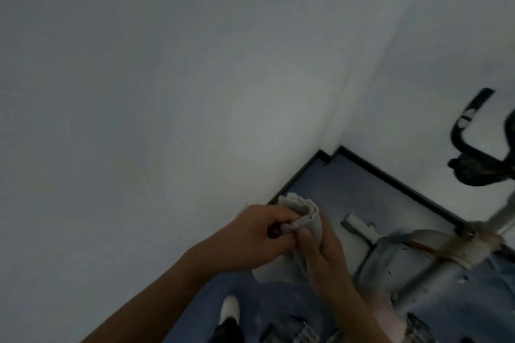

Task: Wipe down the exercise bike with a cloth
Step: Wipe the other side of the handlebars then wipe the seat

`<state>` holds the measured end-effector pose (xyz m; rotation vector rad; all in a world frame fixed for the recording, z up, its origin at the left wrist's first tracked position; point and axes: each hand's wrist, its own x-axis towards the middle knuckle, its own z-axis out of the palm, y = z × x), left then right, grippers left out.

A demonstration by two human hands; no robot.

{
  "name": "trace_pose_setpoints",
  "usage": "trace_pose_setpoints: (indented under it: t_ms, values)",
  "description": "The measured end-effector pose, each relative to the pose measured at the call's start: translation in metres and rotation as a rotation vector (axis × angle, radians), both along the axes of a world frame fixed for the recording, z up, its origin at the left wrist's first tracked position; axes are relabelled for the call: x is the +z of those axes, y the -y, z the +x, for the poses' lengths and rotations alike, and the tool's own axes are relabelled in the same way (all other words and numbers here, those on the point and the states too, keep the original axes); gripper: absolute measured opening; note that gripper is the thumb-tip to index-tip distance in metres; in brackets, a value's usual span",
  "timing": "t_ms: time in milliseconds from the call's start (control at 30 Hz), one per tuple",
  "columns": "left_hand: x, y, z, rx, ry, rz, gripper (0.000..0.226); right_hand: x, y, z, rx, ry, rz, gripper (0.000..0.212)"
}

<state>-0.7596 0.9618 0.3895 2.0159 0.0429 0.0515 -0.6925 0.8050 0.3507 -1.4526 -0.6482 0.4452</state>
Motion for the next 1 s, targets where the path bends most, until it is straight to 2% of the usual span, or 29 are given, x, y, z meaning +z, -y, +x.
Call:
trace_pose_setpoints:
  t_ms: [67, 133, 300, 433, 500, 567, 667, 767, 1000]
  values:
    - [-0.001, -0.019, 0.029, -0.070, 0.005, 0.013, 0.024, -0.007, -0.006, 0.017, -0.224, 0.062, -0.065, 0.034]
    - [-0.004, -0.030, 0.057, -0.118, 0.016, 0.043, 0.025, -0.011, -0.004, 0.030, -0.412, 0.075, -0.147, 0.021]
    - [-0.031, -0.025, 0.127, -0.300, 0.010, 0.133, 0.025, -0.027, 0.025, 0.054, -0.737, 0.079, -0.276, 0.020]
    - [-0.058, -0.003, 0.182, -0.476, -0.026, 0.231, 0.034, -0.036, 0.060, 0.073, -0.989, 0.011, -0.324, 0.038]
    - [-0.065, 0.013, 0.210, -0.547, -0.040, 0.268, 0.046, -0.039, 0.078, 0.084, -1.097, -0.052, -0.322, 0.032]
    - [-0.072, 0.029, 0.240, -0.604, -0.031, 0.297, 0.047, -0.048, 0.097, 0.098, -1.202, -0.057, -0.370, 0.025]
    - [-0.079, 0.057, 0.292, -0.643, -0.012, 0.326, 0.036, -0.064, 0.123, 0.128, -1.297, -0.035, -0.436, 0.018]
    - [-0.083, 0.088, 0.350, -0.660, 0.029, 0.349, 0.036, -0.074, 0.145, 0.167, -1.352, -0.025, -0.465, 0.020]
    - [-0.091, 0.164, 0.489, -0.670, 0.117, 0.485, 0.058, -0.095, 0.192, 0.267, -1.373, 0.018, -0.584, 0.006]
